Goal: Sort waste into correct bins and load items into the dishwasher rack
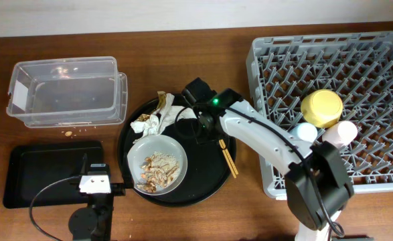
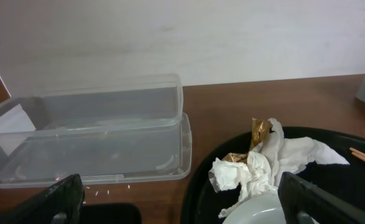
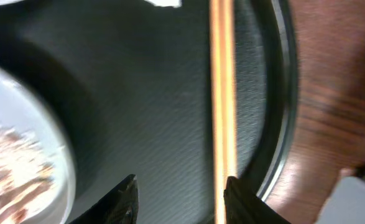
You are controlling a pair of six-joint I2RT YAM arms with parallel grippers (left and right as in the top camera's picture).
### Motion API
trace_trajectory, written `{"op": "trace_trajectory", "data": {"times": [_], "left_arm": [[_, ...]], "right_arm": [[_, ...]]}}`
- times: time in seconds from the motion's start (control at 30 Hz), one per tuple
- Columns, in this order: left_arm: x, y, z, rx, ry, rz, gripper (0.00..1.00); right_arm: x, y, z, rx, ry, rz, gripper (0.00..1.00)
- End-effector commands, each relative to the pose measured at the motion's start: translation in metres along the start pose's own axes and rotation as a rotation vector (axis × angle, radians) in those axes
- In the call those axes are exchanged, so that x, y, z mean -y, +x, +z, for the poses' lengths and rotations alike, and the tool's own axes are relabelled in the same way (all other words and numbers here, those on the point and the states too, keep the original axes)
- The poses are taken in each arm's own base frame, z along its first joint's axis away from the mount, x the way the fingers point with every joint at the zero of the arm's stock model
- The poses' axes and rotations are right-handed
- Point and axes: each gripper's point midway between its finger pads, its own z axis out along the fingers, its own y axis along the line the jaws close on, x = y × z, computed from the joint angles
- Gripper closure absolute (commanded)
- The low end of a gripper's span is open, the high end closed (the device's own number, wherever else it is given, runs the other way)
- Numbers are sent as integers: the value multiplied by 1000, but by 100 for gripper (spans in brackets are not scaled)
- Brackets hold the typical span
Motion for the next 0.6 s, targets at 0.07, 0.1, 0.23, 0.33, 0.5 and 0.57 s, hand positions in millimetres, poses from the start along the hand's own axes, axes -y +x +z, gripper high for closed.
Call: {"op": "trace_trajectory", "data": {"times": [0.07, 0.1, 0.23, 0.33, 0.5, 0.57], "left_arm": [[3, 1, 0, 0, 15, 20, 1], [3, 1, 0, 1, 15, 20, 1], [3, 1, 0, 1, 15, 20, 1], [3, 1, 0, 0, 15, 20, 1], [3, 1, 0, 1, 15, 20, 1], [3, 1, 0, 1, 15, 20, 1]], "right_arm": [[8, -2, 21, -8, 89, 17, 60], [6, -2, 24, -10, 89, 12, 62], [3, -3, 25, 16, 126, 37, 62], [4, -5, 25, 30, 139, 38, 63], [8, 0, 38, 4, 171, 30, 63], [9, 3, 43, -9, 178, 27, 63]]}}
